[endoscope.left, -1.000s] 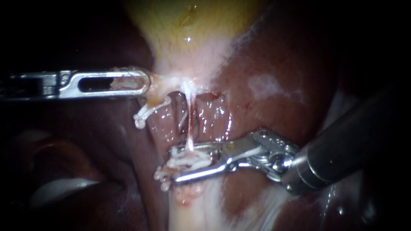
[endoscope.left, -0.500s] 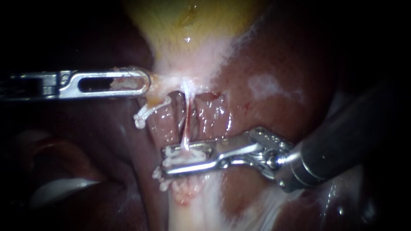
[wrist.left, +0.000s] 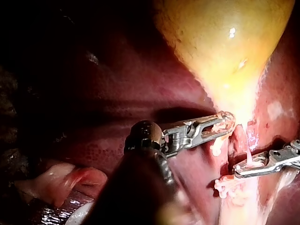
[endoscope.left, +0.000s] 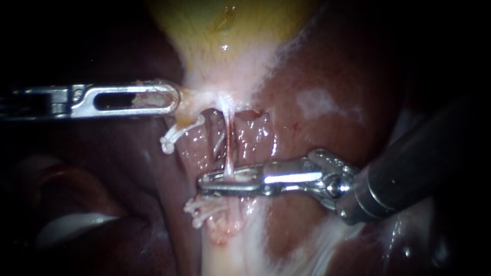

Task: Clipping second clip right tube

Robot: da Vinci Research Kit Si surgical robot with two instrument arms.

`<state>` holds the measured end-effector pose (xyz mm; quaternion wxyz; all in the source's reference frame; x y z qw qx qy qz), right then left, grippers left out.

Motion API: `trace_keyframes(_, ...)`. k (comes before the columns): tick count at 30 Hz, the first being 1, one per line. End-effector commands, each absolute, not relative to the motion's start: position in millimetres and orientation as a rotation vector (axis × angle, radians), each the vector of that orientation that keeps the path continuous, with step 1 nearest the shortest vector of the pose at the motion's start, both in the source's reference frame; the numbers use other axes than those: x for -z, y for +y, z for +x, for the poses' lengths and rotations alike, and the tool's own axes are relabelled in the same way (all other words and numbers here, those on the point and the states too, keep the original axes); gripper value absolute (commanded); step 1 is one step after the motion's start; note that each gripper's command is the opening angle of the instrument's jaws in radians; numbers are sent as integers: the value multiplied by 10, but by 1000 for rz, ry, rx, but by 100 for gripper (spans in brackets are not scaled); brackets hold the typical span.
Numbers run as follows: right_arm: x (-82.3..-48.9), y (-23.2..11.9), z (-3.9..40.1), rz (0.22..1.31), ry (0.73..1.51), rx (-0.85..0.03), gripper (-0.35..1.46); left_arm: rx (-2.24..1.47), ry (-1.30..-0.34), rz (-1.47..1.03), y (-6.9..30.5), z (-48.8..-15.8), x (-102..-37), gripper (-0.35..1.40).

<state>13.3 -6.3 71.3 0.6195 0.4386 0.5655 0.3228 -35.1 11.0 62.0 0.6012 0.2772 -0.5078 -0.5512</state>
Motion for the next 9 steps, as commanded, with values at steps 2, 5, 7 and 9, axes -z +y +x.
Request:
trace_keyframes(2,-714,-63,133,1009,1300,-743,-35,1277,-1177,641,109,-351,-620,-35)
trace_keyframes(5,-714,-63,133,1008,1300,-743,-35,1277,-1177,641,109,-351,-620,-35)
trace_keyframes(7,-715,-62,133,1008,1300,-744,-35,1277,-1177,641,109,-351,-620,-35)
trace_keyframes(9,-716,-61,132,1008,1300,-744,-35,1277,-1177,641,109,-351,-621,-35)
